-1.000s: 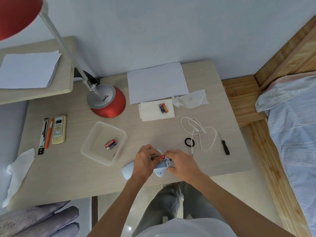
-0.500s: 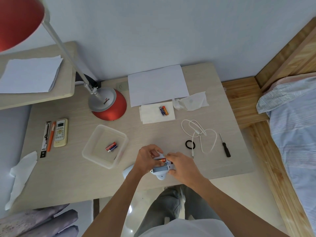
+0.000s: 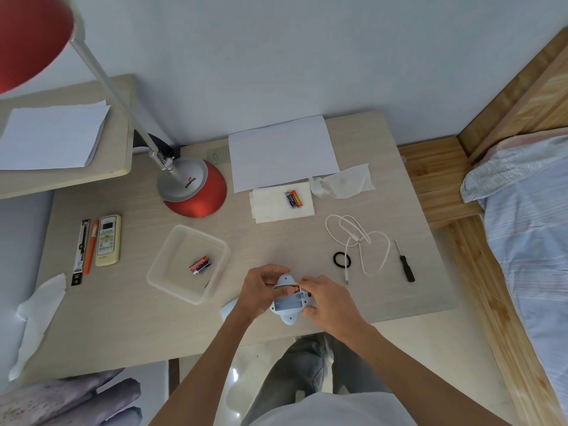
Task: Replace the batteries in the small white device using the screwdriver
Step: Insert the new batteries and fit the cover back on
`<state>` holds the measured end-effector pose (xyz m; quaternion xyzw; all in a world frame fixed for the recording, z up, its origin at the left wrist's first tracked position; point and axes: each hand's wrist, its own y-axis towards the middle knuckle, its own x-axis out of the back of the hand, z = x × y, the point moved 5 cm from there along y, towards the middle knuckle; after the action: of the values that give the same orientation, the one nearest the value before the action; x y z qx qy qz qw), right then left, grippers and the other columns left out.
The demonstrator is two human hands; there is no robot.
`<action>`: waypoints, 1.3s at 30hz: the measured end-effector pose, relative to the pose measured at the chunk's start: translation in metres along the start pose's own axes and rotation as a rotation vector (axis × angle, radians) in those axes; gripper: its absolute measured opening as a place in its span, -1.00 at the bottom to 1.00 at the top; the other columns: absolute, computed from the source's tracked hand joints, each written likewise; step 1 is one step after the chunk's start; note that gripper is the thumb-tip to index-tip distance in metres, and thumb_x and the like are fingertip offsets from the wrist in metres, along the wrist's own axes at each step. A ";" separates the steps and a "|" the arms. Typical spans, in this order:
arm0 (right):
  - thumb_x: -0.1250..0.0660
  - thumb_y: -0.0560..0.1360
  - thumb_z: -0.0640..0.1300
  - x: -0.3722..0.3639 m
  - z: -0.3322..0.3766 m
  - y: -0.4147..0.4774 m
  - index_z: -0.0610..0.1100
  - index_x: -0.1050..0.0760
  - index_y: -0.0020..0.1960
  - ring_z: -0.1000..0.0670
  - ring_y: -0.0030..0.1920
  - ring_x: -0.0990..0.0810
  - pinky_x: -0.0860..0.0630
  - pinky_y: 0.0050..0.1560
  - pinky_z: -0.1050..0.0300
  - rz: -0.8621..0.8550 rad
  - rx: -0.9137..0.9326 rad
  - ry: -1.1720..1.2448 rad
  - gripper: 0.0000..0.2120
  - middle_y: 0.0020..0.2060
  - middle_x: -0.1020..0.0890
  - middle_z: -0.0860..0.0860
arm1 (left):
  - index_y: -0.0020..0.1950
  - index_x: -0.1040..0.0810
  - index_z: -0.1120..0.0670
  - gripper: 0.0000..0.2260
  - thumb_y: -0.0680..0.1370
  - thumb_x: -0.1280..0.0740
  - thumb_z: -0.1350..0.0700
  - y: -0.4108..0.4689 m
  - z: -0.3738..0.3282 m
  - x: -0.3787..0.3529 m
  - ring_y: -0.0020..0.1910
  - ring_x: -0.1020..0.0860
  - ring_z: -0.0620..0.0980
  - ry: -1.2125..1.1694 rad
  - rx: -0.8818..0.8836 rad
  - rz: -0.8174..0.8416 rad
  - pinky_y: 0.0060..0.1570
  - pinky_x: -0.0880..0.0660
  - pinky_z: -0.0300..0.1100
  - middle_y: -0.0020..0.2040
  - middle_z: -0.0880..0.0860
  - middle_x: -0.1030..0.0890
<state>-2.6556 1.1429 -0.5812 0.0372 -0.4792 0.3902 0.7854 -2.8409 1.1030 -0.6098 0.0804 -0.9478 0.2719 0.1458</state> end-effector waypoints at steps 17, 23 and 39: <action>-0.55 0.47 -0.07 -0.003 -0.001 -0.006 0.00 -0.55 0.36 0.07 0.16 -0.60 -0.62 0.15 0.16 -0.025 -0.013 0.053 -0.52 0.21 -0.66 0.10 | 0.32 -0.66 0.13 -0.61 0.52 -0.58 0.06 0.087 -0.098 0.036 0.08 -0.67 0.01 0.403 -0.218 -0.278 0.23 -0.60 -0.01 0.07 0.03 -0.73; -0.50 0.52 -0.10 0.000 0.004 -0.004 -0.01 -0.53 0.37 0.06 0.16 -0.58 -0.59 0.12 0.16 -0.013 0.001 0.034 -0.56 0.21 -0.63 0.10 | 0.46 -0.50 0.13 -0.46 0.54 -0.57 0.05 0.162 -0.120 0.016 0.35 -0.46 0.14 0.649 -0.274 -0.172 0.34 -0.46 -0.03 0.34 0.14 -0.48; -0.49 0.53 -0.10 0.002 -0.001 -0.003 -0.01 -0.54 0.37 0.04 0.18 -0.58 -0.59 0.14 0.14 0.010 -0.003 0.043 -0.57 0.20 -0.64 0.08 | 0.28 -0.61 0.21 -0.62 0.57 -0.54 0.03 0.133 -0.101 0.031 0.02 -0.58 0.09 0.634 -0.240 -0.220 0.09 -0.55 -0.06 0.19 0.10 -0.49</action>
<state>-2.6527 1.1429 -0.5788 0.0254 -0.4629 0.3941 0.7935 -2.8774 1.2667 -0.5841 0.0758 -0.8663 0.1526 0.4695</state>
